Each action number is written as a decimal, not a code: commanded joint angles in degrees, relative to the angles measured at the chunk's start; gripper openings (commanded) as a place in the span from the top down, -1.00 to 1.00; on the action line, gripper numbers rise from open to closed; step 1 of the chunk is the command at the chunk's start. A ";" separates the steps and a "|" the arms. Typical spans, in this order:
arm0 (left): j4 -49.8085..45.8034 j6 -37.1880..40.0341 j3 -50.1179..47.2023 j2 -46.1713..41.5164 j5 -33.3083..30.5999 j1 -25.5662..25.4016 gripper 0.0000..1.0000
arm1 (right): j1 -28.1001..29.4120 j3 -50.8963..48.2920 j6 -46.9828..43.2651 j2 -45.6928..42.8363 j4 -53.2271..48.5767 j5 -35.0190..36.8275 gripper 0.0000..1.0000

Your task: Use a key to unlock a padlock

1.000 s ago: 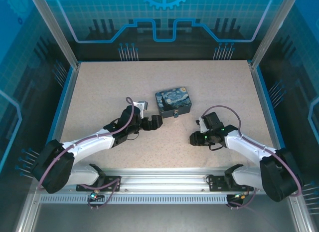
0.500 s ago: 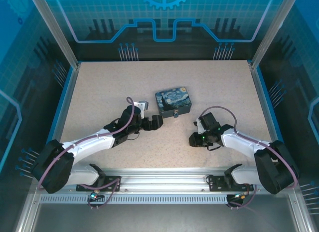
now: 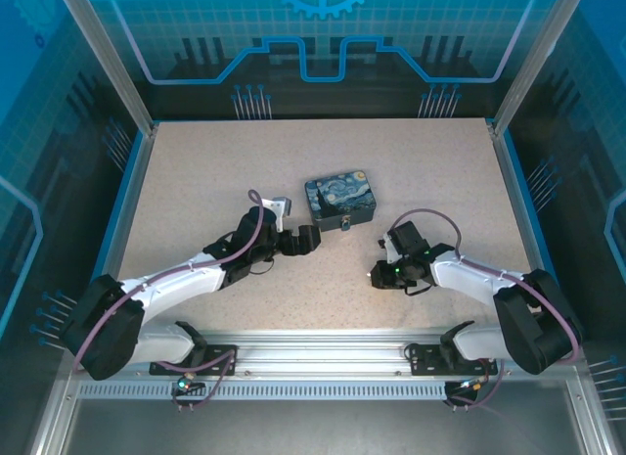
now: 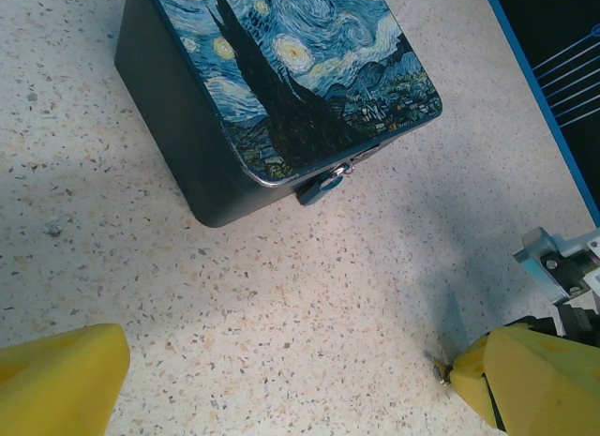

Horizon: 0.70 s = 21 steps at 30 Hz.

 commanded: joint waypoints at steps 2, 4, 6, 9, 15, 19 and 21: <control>-0.54 0.26 0.73 -1.39 -0.14 -0.51 -0.97 | 0.94 1.39 0.71 0.31 0.50 0.26 0.55; -0.58 0.26 0.73 -1.31 -0.18 -0.46 -0.97 | 1.01 1.40 0.94 -0.25 0.76 0.30 0.54; -0.73 0.30 0.70 -1.37 -0.28 -0.51 -0.97 | 0.99 1.71 0.93 -0.57 0.69 0.37 0.54; -0.68 0.30 0.72 -1.29 -0.30 -0.44 -0.98 | 1.10 1.84 0.89 -0.74 0.52 0.62 0.53; -0.51 0.44 0.77 -0.67 -0.30 -0.51 -0.98 | 1.21 1.76 1.21 0.41 1.11 0.60 0.52; -0.58 0.39 0.81 -0.42 -0.21 -0.51 -0.98 | 1.38 1.84 1.27 1.83 1.65 0.20 0.52; -0.69 0.39 0.81 -0.49 -0.19 -0.44 -0.98 | 1.70 1.93 1.42 2.53 1.65 0.20 0.52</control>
